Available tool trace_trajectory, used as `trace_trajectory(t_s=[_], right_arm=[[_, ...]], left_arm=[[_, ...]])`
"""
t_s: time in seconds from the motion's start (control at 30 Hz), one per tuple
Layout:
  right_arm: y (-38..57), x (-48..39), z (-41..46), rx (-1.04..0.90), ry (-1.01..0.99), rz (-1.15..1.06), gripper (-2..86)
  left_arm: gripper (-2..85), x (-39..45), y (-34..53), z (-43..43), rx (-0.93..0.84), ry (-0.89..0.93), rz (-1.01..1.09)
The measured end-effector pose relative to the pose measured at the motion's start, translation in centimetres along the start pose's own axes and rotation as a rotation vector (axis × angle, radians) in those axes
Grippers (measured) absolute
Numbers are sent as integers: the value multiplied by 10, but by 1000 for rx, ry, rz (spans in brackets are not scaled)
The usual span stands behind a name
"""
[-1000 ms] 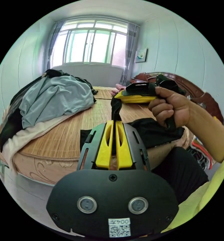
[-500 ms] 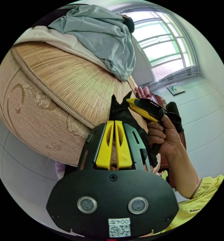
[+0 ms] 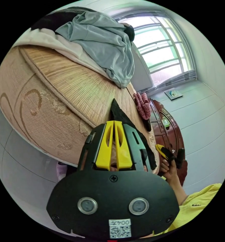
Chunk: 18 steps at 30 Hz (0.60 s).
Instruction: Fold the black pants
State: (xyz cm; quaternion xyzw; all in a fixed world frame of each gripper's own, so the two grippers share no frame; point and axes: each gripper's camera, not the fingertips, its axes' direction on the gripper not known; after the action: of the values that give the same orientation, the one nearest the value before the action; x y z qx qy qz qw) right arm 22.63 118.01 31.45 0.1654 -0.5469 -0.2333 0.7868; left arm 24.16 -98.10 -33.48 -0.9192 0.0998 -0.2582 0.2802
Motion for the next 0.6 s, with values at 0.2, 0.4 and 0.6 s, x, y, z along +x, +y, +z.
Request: trace_trajectory(t_s=[0.2,0.4,0.6], right_arm=[[129,100,-125,130,88,293,83],[193,104,-152,236,24,387,81],[206,49,-124,207,42,287,86]], left_arm=[[5,32,23,-4,-7,-167,202],[14,85,45,24,-44,-385,404],[19,122,52,74,-135,-498,497]])
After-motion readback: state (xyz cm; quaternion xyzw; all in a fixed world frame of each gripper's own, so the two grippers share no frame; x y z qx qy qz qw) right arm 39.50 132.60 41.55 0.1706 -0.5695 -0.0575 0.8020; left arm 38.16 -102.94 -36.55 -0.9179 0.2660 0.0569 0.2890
